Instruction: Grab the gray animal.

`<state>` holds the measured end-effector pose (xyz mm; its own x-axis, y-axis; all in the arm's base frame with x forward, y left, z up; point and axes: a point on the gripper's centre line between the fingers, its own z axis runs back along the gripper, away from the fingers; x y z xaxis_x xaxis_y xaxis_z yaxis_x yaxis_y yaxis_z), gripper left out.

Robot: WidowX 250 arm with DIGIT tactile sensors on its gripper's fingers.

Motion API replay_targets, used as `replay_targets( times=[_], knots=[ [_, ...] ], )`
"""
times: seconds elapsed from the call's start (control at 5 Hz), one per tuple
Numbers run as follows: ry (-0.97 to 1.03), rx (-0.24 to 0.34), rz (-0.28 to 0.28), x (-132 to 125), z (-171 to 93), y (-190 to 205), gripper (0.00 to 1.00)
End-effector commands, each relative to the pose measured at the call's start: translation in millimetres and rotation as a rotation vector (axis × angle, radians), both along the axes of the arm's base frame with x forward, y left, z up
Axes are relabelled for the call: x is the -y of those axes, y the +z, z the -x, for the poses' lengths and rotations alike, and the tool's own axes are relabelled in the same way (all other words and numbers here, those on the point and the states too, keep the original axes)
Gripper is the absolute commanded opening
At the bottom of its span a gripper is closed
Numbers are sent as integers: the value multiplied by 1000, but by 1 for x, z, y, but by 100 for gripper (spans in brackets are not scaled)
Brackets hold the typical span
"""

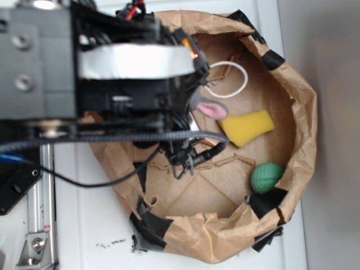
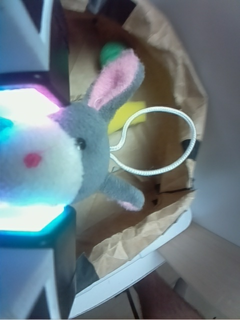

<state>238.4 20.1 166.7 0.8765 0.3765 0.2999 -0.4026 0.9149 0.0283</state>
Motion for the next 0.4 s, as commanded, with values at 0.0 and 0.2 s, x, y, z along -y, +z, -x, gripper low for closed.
replay_targets(
  times=[0.0, 0.2],
  knots=[
    [-22, 18, 99, 4, -11, 4, 0],
    [-11, 26, 72, 1, -18, -1, 0]
  ],
)
